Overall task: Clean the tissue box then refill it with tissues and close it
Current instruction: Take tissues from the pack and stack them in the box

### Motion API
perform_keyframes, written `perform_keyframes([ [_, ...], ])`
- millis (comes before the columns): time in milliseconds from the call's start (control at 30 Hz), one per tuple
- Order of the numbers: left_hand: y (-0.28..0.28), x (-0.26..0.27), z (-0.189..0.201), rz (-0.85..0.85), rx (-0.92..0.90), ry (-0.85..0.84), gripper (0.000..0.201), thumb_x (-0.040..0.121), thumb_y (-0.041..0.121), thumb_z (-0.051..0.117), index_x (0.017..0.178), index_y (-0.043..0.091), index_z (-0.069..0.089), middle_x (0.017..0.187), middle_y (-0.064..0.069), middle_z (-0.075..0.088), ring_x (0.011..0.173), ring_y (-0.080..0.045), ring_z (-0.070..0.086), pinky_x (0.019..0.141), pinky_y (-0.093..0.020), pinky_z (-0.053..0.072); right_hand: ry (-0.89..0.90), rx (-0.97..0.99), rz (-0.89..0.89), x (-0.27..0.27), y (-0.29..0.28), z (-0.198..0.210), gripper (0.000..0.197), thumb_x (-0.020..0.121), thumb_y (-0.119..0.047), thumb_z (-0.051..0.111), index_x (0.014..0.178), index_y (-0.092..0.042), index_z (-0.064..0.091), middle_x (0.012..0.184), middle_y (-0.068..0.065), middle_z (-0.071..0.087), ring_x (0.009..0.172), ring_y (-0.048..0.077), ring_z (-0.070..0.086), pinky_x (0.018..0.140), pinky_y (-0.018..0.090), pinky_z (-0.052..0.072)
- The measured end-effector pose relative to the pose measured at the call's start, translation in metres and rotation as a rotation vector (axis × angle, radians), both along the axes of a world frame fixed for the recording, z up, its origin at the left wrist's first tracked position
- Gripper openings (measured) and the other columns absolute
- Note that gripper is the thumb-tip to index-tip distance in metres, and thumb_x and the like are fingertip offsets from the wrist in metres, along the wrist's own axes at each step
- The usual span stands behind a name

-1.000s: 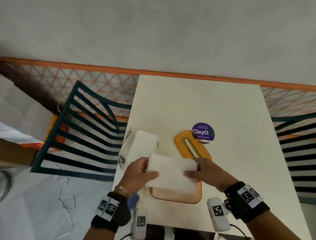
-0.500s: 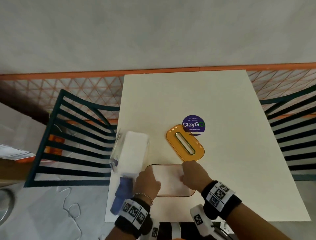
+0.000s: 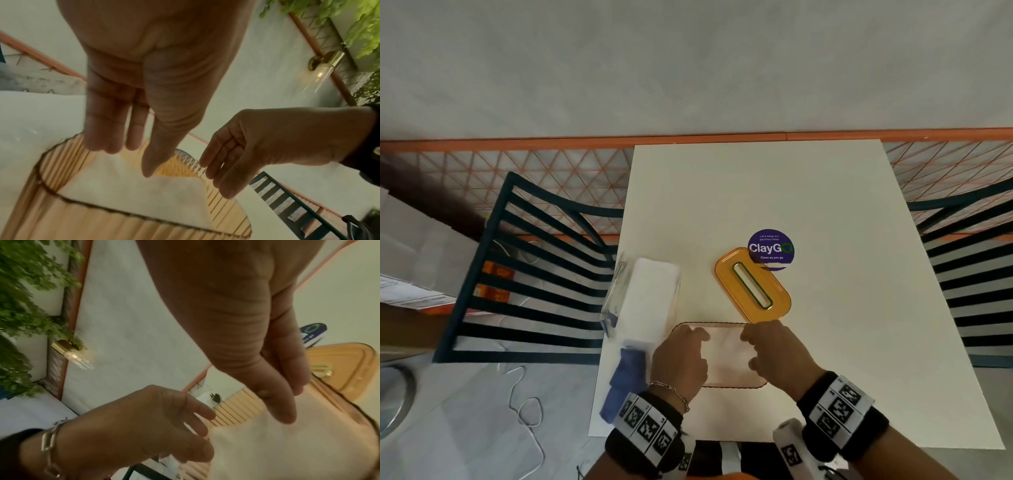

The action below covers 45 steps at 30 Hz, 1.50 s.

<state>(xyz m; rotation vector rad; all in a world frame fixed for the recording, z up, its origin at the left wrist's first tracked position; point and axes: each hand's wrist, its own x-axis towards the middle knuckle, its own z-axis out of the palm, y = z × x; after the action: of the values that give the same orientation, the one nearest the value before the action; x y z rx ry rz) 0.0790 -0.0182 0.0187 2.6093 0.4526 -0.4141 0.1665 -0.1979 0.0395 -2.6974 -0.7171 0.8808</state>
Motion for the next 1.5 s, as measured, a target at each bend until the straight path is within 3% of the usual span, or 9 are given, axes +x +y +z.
perform_keyframes([
  [133, 0.001, 0.009, -0.019, -0.310, -0.014, 0.157, 0.056, 0.086, 0.005, 0.069, 0.135, 0.031, 0.058, 0.140, 0.005, 0.048, 0.134, -0.018, 0.041, 0.105, -0.035, 0.047, 0.023, -0.076, 0.291, -0.002, 0.007, -0.010, 0.046, 0.096, -0.003, 0.056, 0.140, -0.015, 0.055, 0.146, 0.004, 0.051, 0.137, 0.024, 0.049, 0.113, 0.033, 0.041],
  [367, 0.003, 0.014, -0.025, -0.353, 0.040, 0.193, 0.054, 0.084, 0.006, 0.071, 0.131, 0.030, 0.061, 0.138, 0.000, 0.049, 0.135, -0.024, 0.041, 0.107, -0.038, 0.046, -0.050, -0.080, 0.389, 0.002, 0.013, -0.022, 0.041, 0.092, -0.002, 0.063, 0.131, -0.015, 0.063, 0.136, 0.004, 0.056, 0.128, 0.025, 0.055, 0.104, 0.034, 0.050],
  [433, 0.008, 0.012, -0.008, -0.240, -0.042, 0.116, 0.041, 0.087, 0.022, 0.072, 0.126, 0.034, 0.065, 0.129, 0.006, 0.061, 0.123, -0.015, 0.055, 0.100, -0.034, 0.051, -0.040, 0.032, 0.318, 0.005, 0.008, -0.019, 0.044, 0.092, -0.009, 0.066, 0.134, -0.022, 0.062, 0.138, -0.003, 0.057, 0.130, 0.018, 0.052, 0.106, 0.028, 0.044],
  [533, 0.033, 0.014, 0.022, 0.180, -0.176, -0.095, 0.020, 0.088, 0.040, 0.070, 0.107, 0.033, 0.073, 0.098, 0.015, 0.075, 0.088, -0.002, 0.069, 0.085, -0.028, 0.060, -0.067, 0.195, 0.149, 0.011, 0.006, -0.004, 0.033, 0.090, -0.022, 0.075, 0.122, -0.030, 0.069, 0.121, -0.010, 0.066, 0.108, 0.009, 0.062, 0.092, 0.019, 0.050],
  [667, 0.084, 0.020, 0.010, 0.522, -0.054, -0.085, 0.040, 0.086, 0.036, 0.072, 0.123, 0.024, 0.065, 0.117, 0.002, 0.070, 0.106, -0.015, 0.066, 0.095, -0.040, 0.057, -0.214, 0.260, -0.006, 0.015, 0.012, -0.003, 0.026, 0.088, -0.023, 0.077, 0.113, -0.030, 0.074, 0.115, -0.012, 0.068, 0.105, 0.013, 0.065, 0.082, 0.027, 0.059],
  [800, 0.104, 0.023, -0.012, 0.524, 0.068, 0.148, 0.081, 0.075, 0.047, 0.082, 0.139, 0.011, 0.047, 0.134, -0.010, 0.054, 0.125, -0.028, 0.053, 0.098, -0.042, 0.054, -0.236, 0.164, 0.052, 0.018, 0.023, -0.015, 0.023, 0.097, -0.028, 0.065, 0.118, -0.031, 0.074, 0.112, -0.011, 0.071, 0.106, 0.013, 0.064, 0.084, 0.027, 0.058],
  [1067, 0.110, 0.025, -0.024, 0.583, 0.059, 0.117, 0.092, 0.065, 0.049, 0.089, 0.139, 0.012, 0.048, 0.133, -0.011, 0.055, 0.124, -0.030, 0.055, 0.097, -0.044, 0.055, -0.202, 0.114, 0.018, 0.024, 0.028, -0.017, 0.019, 0.097, -0.026, 0.063, 0.107, -0.031, 0.077, 0.099, -0.012, 0.073, 0.093, 0.011, 0.065, 0.077, 0.029, 0.058],
  [1367, 0.115, 0.028, -0.021, 0.666, -0.242, 0.029, 0.042, 0.077, 0.031, 0.083, 0.111, 0.014, 0.067, 0.105, -0.005, 0.071, 0.100, -0.025, 0.067, 0.087, -0.038, 0.058, -0.135, 0.183, -0.091, 0.036, 0.034, 0.004, 0.022, 0.090, -0.036, 0.074, 0.112, -0.033, 0.076, 0.112, -0.014, 0.074, 0.094, 0.004, 0.064, 0.080, 0.017, 0.049],
  [1500, 0.112, 0.022, -0.002, 0.708, -0.384, -0.134, 0.032, 0.078, 0.024, 0.080, 0.106, 0.019, 0.065, 0.102, 0.000, 0.070, 0.098, -0.022, 0.067, 0.076, -0.029, 0.055, -0.108, 0.284, -0.099, 0.047, 0.054, 0.017, 0.050, 0.081, -0.040, 0.083, 0.128, -0.034, 0.066, 0.120, -0.013, 0.070, 0.101, 0.006, 0.064, 0.080, 0.018, 0.046],
])
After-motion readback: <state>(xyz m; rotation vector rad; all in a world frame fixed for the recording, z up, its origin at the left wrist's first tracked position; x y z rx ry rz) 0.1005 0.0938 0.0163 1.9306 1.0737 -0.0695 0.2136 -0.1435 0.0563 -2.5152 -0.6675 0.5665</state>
